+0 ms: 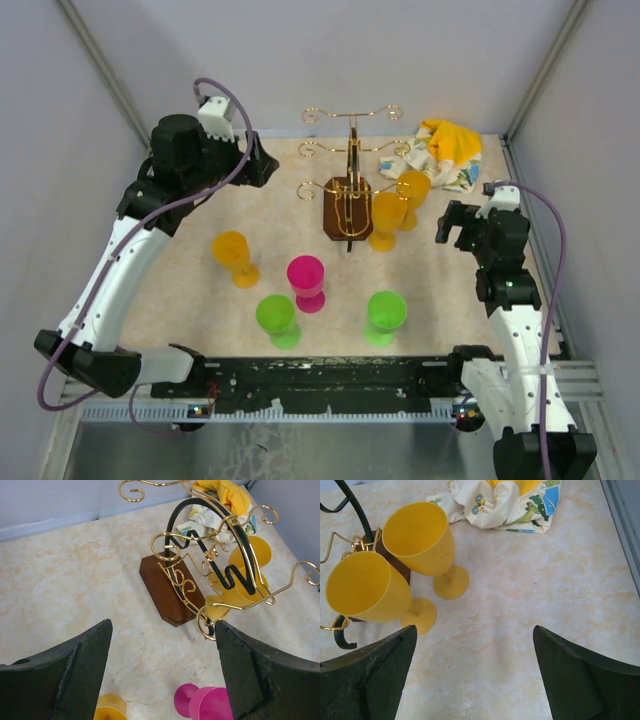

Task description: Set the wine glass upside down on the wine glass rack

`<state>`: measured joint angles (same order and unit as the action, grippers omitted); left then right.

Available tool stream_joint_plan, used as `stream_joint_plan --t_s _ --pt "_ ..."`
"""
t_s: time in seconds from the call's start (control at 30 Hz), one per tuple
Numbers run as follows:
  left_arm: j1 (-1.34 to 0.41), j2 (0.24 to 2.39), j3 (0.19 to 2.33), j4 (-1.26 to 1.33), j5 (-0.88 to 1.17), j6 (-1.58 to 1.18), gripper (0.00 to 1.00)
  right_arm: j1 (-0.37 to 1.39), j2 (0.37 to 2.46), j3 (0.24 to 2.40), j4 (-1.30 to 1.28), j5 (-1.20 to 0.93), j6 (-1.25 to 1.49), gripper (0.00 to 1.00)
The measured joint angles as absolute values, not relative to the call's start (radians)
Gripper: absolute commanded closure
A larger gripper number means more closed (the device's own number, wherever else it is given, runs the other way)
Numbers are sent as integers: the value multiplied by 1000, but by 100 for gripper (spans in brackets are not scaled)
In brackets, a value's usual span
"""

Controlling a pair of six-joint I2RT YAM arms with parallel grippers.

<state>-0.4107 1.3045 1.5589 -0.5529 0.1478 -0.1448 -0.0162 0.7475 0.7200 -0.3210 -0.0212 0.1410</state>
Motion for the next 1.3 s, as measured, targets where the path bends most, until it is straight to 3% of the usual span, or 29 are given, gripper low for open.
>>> stream_joint_plan --t_s 0.37,0.7,0.8,1.0,1.3 --pt "-411 1305 1552 -592 73 -103 11 -16 748 720 -324 -14 141 1" --pt "-411 1219 1428 -888 26 -54 10 -16 762 720 -345 6 143 1" --pt "-411 1199 1398 -950 28 -54 14 -16 777 720 -353 7 144 1" --pt "-411 1194 1305 -989 63 -59 32 -16 773 720 -361 14 143 1" --pt "-415 1254 1251 -973 92 -56 42 -16 767 720 -362 17 143 1"
